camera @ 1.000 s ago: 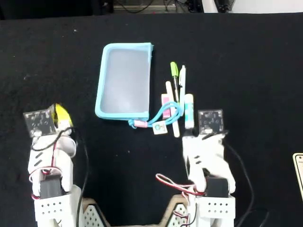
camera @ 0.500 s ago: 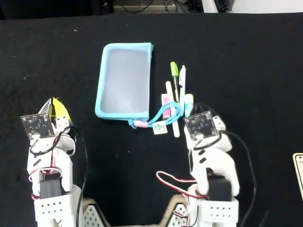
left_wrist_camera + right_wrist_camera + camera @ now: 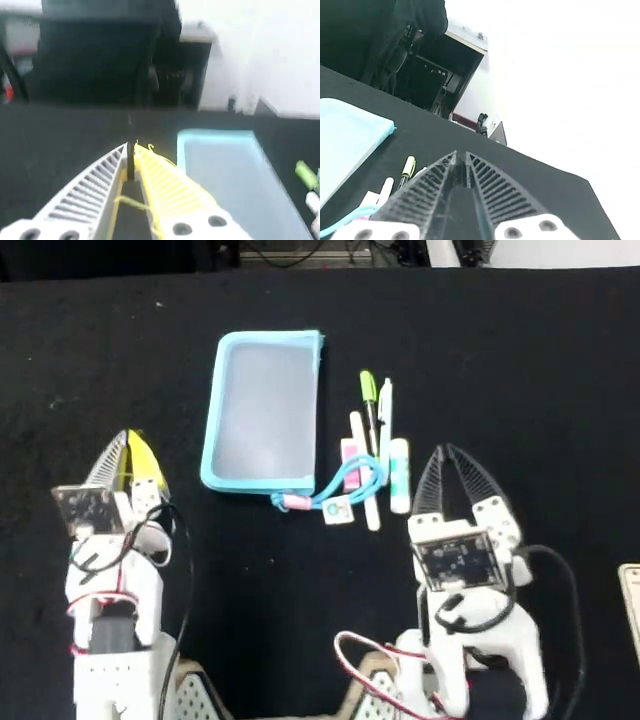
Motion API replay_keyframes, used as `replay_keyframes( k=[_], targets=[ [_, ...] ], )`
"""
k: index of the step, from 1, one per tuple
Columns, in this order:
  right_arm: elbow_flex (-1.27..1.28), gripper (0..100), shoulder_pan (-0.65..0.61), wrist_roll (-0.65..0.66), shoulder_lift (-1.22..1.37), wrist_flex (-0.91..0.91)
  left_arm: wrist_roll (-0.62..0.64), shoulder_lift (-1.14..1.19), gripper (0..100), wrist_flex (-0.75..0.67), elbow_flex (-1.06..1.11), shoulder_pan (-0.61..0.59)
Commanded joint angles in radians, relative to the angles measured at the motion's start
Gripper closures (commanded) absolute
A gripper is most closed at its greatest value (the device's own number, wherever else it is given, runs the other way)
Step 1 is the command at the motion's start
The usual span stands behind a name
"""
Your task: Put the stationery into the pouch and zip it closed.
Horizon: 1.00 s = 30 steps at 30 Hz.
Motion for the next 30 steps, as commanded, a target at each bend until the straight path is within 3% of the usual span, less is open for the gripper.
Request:
replay_keyframes(
  k=[1, 6, 11, 16, 19, 25, 30],
  targets=[
    [-0.064, 98.6, -0.068, -0.009, 0.018, -0.015, 0.043, 0.009, 97, 0.012, 0.027, 0.012],
    [-0.147, 98.6, -0.204, -0.029, 0.409, -0.012, 0.095, 0.032, 97, 0.037, 0.030, 0.059],
    [-0.208, 98.6, -0.316, -0.164, 0.842, -0.071, 0.094, 0.035, 97, 0.055, 0.030, 0.062],
    [-0.214, 98.5, -0.407, -0.221, 1.159, -0.170, 0.017, 0.035, 97, 0.055, 0.030, 0.065],
    [-0.216, 96.8, -0.442, -0.226, 1.282, -0.181, 0.017, 0.035, 97, 0.055, 0.030, 0.065],
    [-0.211, 80.4, -0.537, -0.221, 1.386, -0.181, 0.015, 0.035, 97, 0.055, 0.030, 0.067],
    [-0.186, 79.7, -0.583, -0.219, 1.423, -0.259, 0.014, 0.035, 97, 0.055, 0.030, 0.067]
  ],
)
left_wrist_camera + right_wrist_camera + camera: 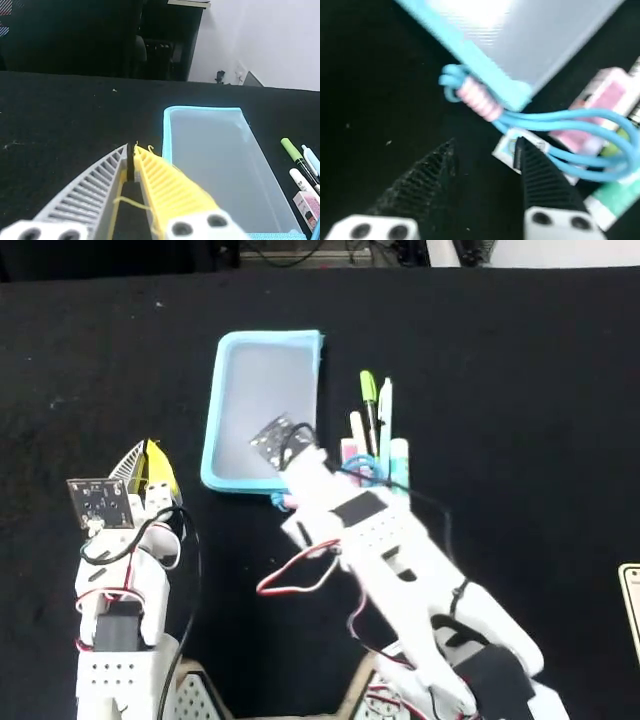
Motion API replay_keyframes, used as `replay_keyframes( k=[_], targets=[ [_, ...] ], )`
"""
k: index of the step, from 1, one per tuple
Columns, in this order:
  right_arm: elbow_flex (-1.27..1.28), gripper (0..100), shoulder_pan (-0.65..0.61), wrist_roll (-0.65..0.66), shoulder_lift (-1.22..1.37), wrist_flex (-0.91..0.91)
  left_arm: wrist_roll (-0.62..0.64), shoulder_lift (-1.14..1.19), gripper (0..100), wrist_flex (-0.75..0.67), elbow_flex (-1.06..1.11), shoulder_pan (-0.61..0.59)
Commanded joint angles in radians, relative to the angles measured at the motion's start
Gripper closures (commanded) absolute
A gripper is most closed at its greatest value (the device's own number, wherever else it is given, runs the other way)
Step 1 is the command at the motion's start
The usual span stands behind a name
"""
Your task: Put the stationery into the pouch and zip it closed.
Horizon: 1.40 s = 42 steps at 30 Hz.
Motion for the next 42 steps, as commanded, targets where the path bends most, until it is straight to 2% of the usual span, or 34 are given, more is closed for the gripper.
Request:
replay_keyframes(
  k=[1, 6, 12, 16, 18, 21, 23, 25, 29, 33, 38, 42],
  targets=[
    [-0.010, 79.7, -0.023, -0.005, 0.013, -0.140, -0.011, 0.002, 97, 0.003, 0.022, 0.013],
    [0.070, 79.7, -0.026, 0.000, 0.048, -0.364, -0.012, 0.002, 97, 0.003, 0.022, 0.012],
    [0.042, 79.7, -0.025, 0.104, 0.147, -0.353, -0.012, 0.002, 97, 0.003, 0.022, 0.007],
    [-0.070, 79.8, -0.023, 0.107, 0.220, -0.215, -0.012, 0.002, 97, 0.003, 0.022, 0.005],
    [-0.097, 83.8, -0.020, 0.114, 0.243, -0.161, -0.012, 0.002, 97, 0.003, 0.022, 0.005],
    [-0.117, 99.2, 0.009, 0.115, 0.243, -0.112, -0.012, 0.002, 97, 0.003, 0.022, 0.005],
    [-0.116, 96.9, 0.034, 0.112, 0.203, -0.069, -0.012, 0.002, 97, 0.005, 0.022, 0.005],
    [-0.116, 99.1, 0.041, 0.107, 0.136, -0.006, -0.012, 0.002, 97, 0.005, 0.022, 0.004],
    [-0.091, 98.7, 0.014, 0.107, -0.013, 0.137, -0.014, 0.002, 97, 0.005, 0.022, -0.002],
    [-0.027, 97.5, -0.026, 0.107, -0.077, 0.100, -0.014, -0.006, 97, 0.000, 0.022, -0.053],
    [-0.002, 80.2, -0.101, 0.106, -0.030, 0.041, -0.014, -0.006, 97, -0.005, 0.022, -0.082],
    [-0.016, 80.7, -0.126, 0.112, 0.064, -0.031, -0.014, -0.006, 97, -0.005, 0.022, -0.082]
  ],
)
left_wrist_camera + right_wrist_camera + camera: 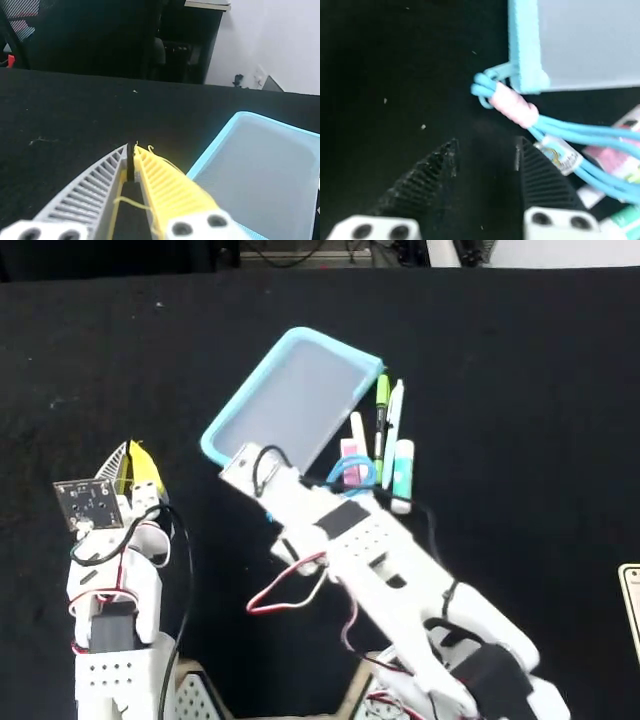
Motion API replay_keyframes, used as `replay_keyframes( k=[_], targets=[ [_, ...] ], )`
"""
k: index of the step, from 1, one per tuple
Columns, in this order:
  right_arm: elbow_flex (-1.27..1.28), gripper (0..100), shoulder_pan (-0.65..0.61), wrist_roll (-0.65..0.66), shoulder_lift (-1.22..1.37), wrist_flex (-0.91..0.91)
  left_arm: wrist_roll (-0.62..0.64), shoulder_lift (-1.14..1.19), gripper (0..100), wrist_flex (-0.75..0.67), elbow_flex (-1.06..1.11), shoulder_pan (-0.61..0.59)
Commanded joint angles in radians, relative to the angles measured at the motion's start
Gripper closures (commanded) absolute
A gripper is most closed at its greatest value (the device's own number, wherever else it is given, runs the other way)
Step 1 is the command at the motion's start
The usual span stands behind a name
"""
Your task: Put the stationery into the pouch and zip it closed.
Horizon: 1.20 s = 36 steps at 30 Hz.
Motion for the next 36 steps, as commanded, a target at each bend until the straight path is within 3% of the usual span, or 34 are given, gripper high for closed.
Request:
replay_keyframes(
  k=[1, 8, 15, 19, 23, 27, 31, 36],
  targets=[
    [-0.028, 80.9, -0.023, 0.009, 0.071, -0.091, -0.005, -0.006, 97, -0.005, 0.022, -0.005],
    [-0.170, 80.8, 0.023, 0.009, 0.278, -0.137, -0.005, -0.006, 97, -0.005, 0.022, -0.005],
    [-0.206, 81.5, 0.038, 0.011, 0.315, -0.135, -0.005, -0.006, 97, -0.005, 0.022, -0.004],
    [-0.209, 98.8, 0.043, 0.012, 0.308, -0.133, -0.005, -0.006, 97, -0.003, 0.022, -0.004],
    [-0.213, 99.1, 0.041, 0.006, 0.183, 0.002, -0.005, -0.006, 97, -0.002, 0.022, -0.004],
    [-0.191, 98.8, 0.038, 0.003, 0.001, 0.121, -0.005, -0.006, 97, -0.005, 0.022, -0.004],
    [-0.111, 98.2, 0.041, 0.002, -0.073, 0.060, -0.005, -0.006, 97, -0.005, 0.022, -0.005],
    [-0.081, 80.7, 0.044, 0.014, -0.005, -0.025, -0.005, -0.006, 97, -0.005, 0.022, -0.005]
  ],
)
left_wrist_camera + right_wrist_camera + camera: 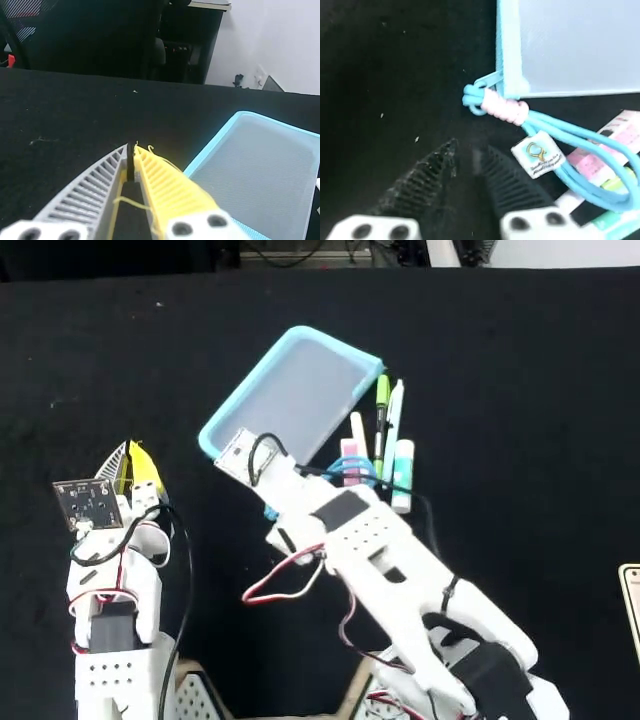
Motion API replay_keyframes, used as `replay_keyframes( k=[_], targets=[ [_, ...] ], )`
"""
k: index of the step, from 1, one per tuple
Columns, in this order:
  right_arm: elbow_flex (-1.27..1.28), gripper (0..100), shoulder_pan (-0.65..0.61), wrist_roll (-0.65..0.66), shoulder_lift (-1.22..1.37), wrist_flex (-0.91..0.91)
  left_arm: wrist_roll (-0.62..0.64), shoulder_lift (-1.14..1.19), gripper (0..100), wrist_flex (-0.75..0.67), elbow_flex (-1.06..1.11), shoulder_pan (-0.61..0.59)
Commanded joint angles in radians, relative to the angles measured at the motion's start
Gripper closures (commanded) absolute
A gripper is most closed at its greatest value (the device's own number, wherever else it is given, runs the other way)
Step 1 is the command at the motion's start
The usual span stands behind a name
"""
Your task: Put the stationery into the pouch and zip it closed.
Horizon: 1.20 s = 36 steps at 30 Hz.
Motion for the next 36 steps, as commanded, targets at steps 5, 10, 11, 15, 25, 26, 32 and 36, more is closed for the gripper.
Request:
replay_keyframes(
  k=[5, 10, 11, 15, 25, 26, 32, 36],
  targets=[
    [-0.004, 71.7, 0.029, 0.163, 0.101, -0.140, -0.005, -0.006, 97, -0.003, 0.022, -0.007],
    [-0.005, 71.3, 0.068, 0.279, 0.200, -0.239, -0.005, -0.006, 97, -0.003, 0.022, -0.007],
    [-0.004, 71.3, 0.078, 0.298, 0.220, -0.272, -0.005, -0.006, 97, -0.003, 0.022, -0.007],
    [-0.010, 71.3, 0.115, 0.359, 0.311, -0.358, -0.005, -0.006, 97, -0.003, 0.022, -0.007],
    [-0.038, 88.7, 0.066, 0.367, 0.334, -0.301, -0.005, -0.006, 97, -0.003, 0.022, -0.007],
    [-0.039, 95.6, 0.060, 0.364, 0.332, -0.296, -0.005, -0.006, 97, -0.003, 0.022, -0.007],
    [-0.038, 98.3, 0.055, 0.353, 0.170, -0.114, -0.005, -0.006, 97, -0.003, 0.022, -0.007],
    [-0.036, 98.8, 0.058, 0.198, -0.001, 0.014, -0.005, -0.006, 97, -0.005, 0.022, -0.007]
  ],
)
